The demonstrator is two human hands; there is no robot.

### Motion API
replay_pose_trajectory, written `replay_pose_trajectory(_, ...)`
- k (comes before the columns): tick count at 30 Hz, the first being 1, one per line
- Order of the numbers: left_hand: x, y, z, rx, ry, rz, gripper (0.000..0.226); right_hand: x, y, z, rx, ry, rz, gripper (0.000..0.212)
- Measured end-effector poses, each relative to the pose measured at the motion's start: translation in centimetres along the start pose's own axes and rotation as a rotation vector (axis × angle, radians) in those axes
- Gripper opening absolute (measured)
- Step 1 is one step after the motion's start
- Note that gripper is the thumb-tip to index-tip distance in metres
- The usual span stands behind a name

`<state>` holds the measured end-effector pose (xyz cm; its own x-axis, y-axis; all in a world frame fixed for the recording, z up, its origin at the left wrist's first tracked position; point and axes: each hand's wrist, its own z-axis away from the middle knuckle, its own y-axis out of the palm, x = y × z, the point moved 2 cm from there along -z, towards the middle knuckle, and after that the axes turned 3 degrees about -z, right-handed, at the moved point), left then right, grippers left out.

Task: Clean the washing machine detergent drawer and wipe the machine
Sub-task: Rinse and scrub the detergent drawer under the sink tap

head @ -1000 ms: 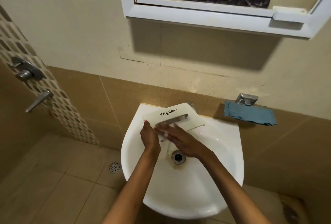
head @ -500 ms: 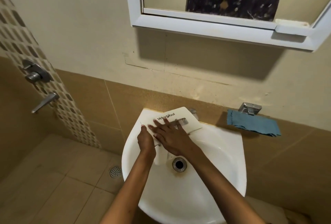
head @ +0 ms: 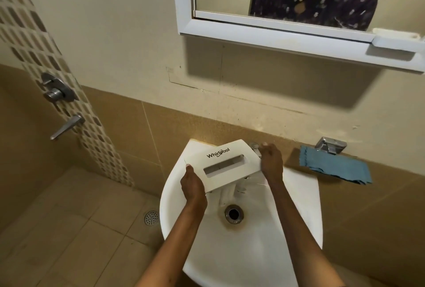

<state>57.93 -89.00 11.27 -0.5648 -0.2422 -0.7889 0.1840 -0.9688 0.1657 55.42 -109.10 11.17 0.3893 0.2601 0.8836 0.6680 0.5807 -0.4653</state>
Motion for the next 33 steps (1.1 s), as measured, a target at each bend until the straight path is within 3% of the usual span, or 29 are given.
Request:
replay_pose_trajectory(2, 0.0, -0.2, -0.2, -0.019, -0.005, 0.027, 0.041, -2.3, 0.3, 0.7, -0.012, 0.339, -0.414, 0.020)
replay_pose_trajectory(4, -0.2, -0.5, -0.4, -0.054, -0.004, 0.060, 0.041, -5.7, 2.0, 1.7, 0.138, 0.525, -0.533, 0.019)
replay_pose_trajectory(6, -0.3, -0.9, -0.6, -0.094, -0.010, 0.097, 0.040, -8.4, 3.4, 1.8, 0.148, 0.513, -0.467, 0.013)
replay_pose_trajectory(9, -0.4, -1.0, -0.5, -0.123, -0.006, 0.124, 0.038, -10.6, 4.5, 2.1, 0.105, 0.533, -0.340, 0.024)
replay_pose_trajectory(11, -0.2, -0.9, -0.1, -0.126, 0.006, 0.122, 0.039, -9.9, 4.6, 2.9, 0.224, 0.399, -0.212, 0.015)
replay_pose_trajectory(13, 0.1, -0.6, 0.4, -0.114, 0.022, 0.110, 0.040, -9.2, 5.2, 3.5, 0.393, 0.290, 0.017, 0.026)
replay_pose_trajectory(15, 0.3, -0.3, 0.7, -0.092, 0.042, 0.101, 0.037, -8.0, 5.4, 3.3, 0.397, 0.263, 0.297, 0.034)
replay_pose_trajectory(23, 0.5, -0.3, 0.5, -0.068, 0.054, 0.085, 0.028, -7.2, 5.6, 3.3, 0.360, 0.311, 0.186, 0.043)
replay_pose_trajectory(27, 0.2, -0.4, 0.5, -0.056, 0.055, 0.087, 0.027, -7.2, 5.2, 3.9, 0.328, 0.290, 0.123, 0.030)
replay_pose_trajectory(29, 0.2, -0.4, 0.5, -0.037, 0.058, 0.086, 0.028, -8.2, 5.3, 4.3, 0.372, 0.395, -0.113, 0.024)
replay_pose_trajectory(31, 0.1, -0.5, 0.5, -0.028, 0.056, 0.084, 0.033, -9.3, 4.6, 4.7, 0.372, 0.520, -0.600, 0.019)
replay_pose_trajectory(33, 0.2, -0.6, 0.4, -0.034, 0.057, 0.079, 0.035, -10.8, 4.0, 4.6, 0.227, 0.823, -1.189, 0.027)
